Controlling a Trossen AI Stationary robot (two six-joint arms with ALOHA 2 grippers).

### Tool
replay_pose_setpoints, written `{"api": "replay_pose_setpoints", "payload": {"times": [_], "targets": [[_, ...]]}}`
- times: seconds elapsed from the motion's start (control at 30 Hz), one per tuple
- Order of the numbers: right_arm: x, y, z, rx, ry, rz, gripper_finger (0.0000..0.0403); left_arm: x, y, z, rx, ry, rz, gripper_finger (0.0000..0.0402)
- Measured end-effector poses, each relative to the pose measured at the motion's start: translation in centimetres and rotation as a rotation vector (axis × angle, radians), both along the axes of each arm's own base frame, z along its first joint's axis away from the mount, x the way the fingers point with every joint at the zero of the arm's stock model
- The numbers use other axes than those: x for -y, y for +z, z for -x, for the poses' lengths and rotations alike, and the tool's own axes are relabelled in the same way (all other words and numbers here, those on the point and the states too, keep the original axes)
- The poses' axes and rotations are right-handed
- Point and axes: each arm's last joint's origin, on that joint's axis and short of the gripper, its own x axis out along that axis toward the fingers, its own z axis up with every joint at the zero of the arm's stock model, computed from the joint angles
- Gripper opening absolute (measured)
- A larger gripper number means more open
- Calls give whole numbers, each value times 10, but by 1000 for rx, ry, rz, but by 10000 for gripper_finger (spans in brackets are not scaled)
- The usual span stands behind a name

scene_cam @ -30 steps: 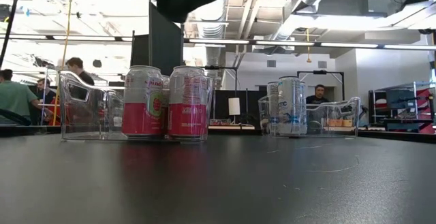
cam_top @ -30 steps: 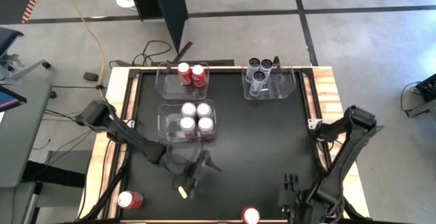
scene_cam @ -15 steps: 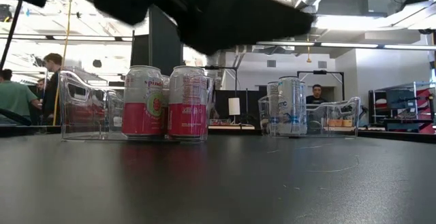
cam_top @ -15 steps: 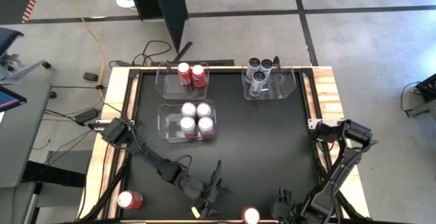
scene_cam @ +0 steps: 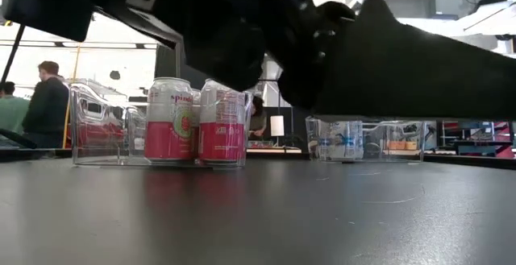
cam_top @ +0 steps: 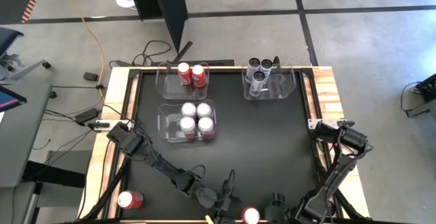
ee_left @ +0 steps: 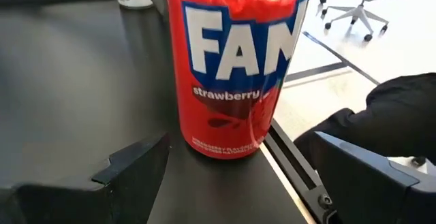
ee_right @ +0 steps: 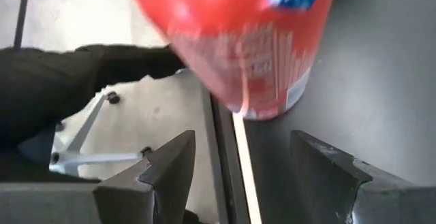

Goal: Sort soda cans
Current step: Put the right orange soda can into the top left transparent bin

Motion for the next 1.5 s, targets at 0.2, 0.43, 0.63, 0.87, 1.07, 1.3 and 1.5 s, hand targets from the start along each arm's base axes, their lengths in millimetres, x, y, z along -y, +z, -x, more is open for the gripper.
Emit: {"api": "replay_pose_setpoints", "payload": {"times": [0.2, 0.43, 0.63, 0.87, 1.07, 1.3, 1.5], "targets": [[2, 1, -4, 27, -14, 18, 255, 2, -2, -3, -8, 9, 30, 350], [10, 1, -15, 39, -36, 41, 255, 2, 3, -4, 23, 23, 56, 350], [17, 1, -26, 41, -46, 55, 255, 1, 4, -5, 45, 38, 55, 350], [26, 1, -38, 41, -67, 72, 255, -4, 4, -8, 46, 65, 49, 350], [34, 1, -49, 44, -75, 95, 255, -10, 4, -11, 46, 81, 47, 350], [45, 2, -61, 46, -70, 136, 255, -21, 5, -18, 54, 109, 53, 350], [50, 0, -65, 15, -27, 157, 255, -30, 5, -23, 52, 150, 62, 331]]}}
